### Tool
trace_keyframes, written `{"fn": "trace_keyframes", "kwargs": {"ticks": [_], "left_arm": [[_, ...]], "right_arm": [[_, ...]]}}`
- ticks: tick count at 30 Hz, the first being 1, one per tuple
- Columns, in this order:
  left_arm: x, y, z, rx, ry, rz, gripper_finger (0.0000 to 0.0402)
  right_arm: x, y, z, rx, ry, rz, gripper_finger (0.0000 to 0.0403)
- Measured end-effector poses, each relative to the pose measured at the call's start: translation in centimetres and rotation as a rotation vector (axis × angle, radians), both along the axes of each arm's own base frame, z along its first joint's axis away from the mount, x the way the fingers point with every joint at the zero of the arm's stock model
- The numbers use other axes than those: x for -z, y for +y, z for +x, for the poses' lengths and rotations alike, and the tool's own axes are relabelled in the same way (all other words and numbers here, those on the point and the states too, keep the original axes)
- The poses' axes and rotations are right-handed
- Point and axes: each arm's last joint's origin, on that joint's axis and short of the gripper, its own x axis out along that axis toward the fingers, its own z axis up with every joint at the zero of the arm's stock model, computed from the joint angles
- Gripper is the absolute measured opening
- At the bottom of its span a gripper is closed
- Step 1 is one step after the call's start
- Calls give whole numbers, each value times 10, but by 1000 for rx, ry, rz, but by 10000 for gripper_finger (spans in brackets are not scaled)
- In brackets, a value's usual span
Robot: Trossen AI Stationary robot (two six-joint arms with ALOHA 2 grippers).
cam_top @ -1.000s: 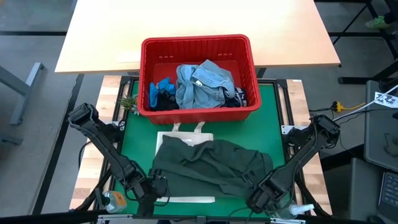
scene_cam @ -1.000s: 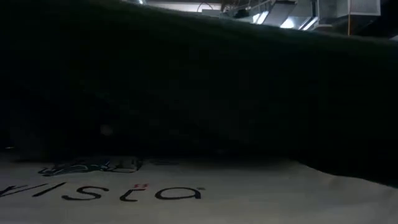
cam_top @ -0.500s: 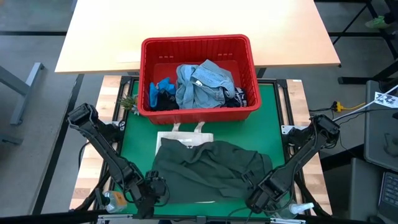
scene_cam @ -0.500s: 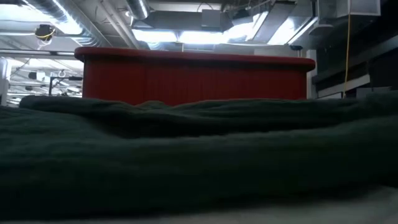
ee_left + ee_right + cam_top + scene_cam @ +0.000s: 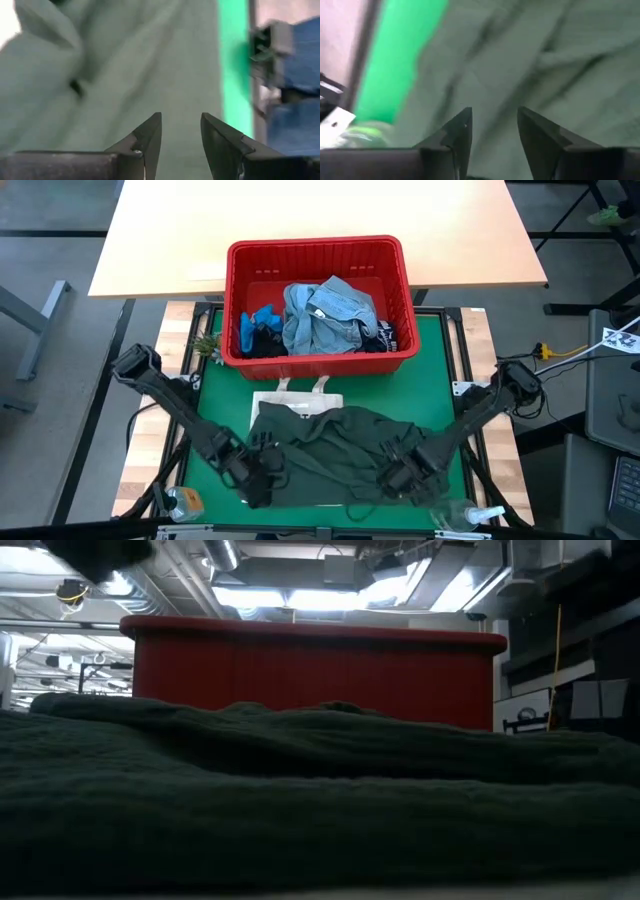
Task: Fold Laundry from Bin
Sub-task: Fold the green t-shirt
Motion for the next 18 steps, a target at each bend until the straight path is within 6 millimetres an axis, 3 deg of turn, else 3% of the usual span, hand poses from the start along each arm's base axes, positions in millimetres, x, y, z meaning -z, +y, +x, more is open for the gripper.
{"fn": "trace_keyframes", "kwargs": {"ticks": [8,13,18], "left_arm": [[0,54,32,4,0,127,131],[2,85,43,42,55,113,131],[2,112,51,74,86,92,131]], "right_arm": [[-22,-42,1,-129,-47,-148,155],[-34,-68,4,-185,-103,-251,154],[-10,-94,12,-204,-133,-132,154]]}}
